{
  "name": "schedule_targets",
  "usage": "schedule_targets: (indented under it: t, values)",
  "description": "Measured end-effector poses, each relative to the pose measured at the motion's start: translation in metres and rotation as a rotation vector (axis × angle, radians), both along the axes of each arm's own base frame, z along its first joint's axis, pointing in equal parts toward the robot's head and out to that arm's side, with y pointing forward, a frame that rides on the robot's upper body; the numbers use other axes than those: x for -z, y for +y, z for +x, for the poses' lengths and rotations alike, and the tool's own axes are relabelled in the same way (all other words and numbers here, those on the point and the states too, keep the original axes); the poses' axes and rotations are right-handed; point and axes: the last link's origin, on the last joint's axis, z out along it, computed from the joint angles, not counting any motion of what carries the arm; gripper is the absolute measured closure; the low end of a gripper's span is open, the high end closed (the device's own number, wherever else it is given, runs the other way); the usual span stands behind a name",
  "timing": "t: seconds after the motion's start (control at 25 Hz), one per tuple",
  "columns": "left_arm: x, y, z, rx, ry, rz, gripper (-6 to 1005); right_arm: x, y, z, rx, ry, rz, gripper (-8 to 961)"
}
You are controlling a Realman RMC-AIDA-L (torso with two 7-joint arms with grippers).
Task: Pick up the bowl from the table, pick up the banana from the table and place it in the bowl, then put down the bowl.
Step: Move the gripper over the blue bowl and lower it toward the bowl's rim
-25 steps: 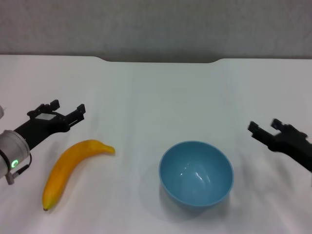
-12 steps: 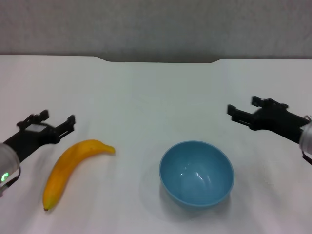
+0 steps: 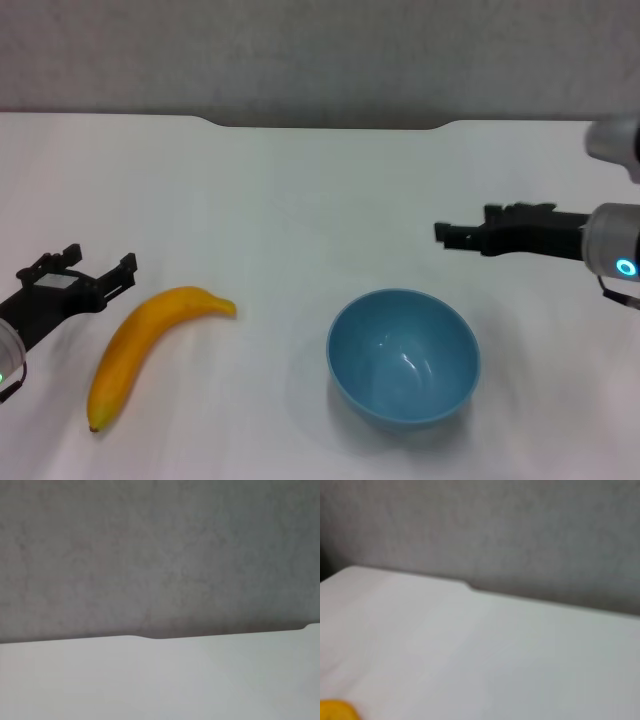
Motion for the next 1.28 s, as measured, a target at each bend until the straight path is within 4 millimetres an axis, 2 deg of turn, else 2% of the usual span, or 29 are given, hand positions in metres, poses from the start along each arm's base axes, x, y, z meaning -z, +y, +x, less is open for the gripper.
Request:
schedule_targets:
  t: [0.24, 0.44, 0.76, 1.12, 1.28]
  values:
    - [0.000, 0.000, 0.000, 0.001, 0.002, 0.012, 167, 0.009, 0.017, -0.011, 0.125, 0.052, -0.198, 73]
    - [0.001, 0.003, 0.004, 0.013, 0.003, 0.008, 169, 0.020, 0.020, -0.011, 0.179, 0.003, -0.300, 73]
    - [-0.001, 0.007, 0.007, 0.023, 0.005, 0.013, 171, 0.027, 0.011, 0.000, 0.242, -0.066, -0.379, 74]
    - [-0.003, 0.007, 0.006, 0.018, 0.002, 0.026, 173, 0.048, -0.004, 0.015, 0.319, -0.094, -0.477, 73]
    - [-0.004, 0.006, 0.004, 0.011, -0.003, 0.033, 174, 0.051, -0.006, 0.018, 0.333, -0.107, -0.493, 73]
